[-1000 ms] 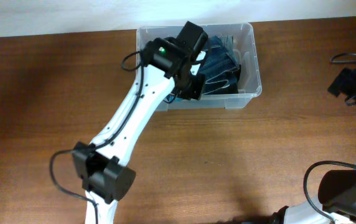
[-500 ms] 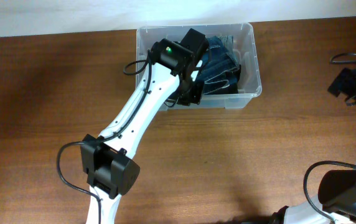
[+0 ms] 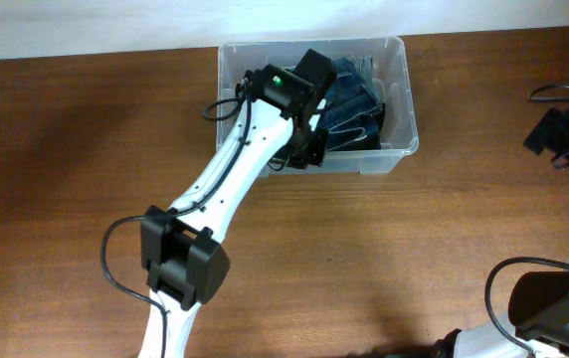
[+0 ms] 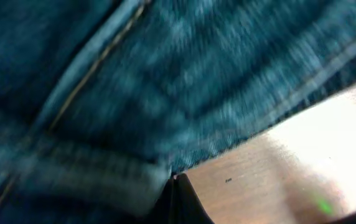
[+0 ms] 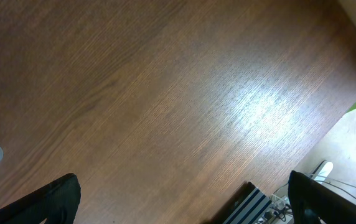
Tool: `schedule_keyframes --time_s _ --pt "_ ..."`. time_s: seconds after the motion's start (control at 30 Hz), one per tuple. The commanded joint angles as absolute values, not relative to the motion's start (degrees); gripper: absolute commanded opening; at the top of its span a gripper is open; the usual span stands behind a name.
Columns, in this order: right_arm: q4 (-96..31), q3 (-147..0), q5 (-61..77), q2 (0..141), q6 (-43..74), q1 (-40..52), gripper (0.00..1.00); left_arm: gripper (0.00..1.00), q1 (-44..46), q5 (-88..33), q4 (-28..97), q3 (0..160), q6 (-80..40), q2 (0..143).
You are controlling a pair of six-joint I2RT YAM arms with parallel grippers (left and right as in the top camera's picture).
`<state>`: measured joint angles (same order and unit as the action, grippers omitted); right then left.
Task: Pack container
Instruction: 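Press the dark blue jeans down into the container with the left gripper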
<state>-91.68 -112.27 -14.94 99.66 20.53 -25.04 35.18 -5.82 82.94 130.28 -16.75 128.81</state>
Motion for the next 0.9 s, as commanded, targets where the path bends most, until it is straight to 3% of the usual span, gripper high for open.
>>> schedule_keyframes --time_s 0.0,0.87 --pt "-91.7 -112.38 -15.62 100.07 20.36 -25.15 0.98 0.01 34.72 -4.62 81.41 130.21 -17.32 129.71" --pt "-91.7 -112.38 -15.62 100.07 20.36 -25.15 0.98 0.01 34.72 10.96 74.72 130.39 -17.37 129.64"
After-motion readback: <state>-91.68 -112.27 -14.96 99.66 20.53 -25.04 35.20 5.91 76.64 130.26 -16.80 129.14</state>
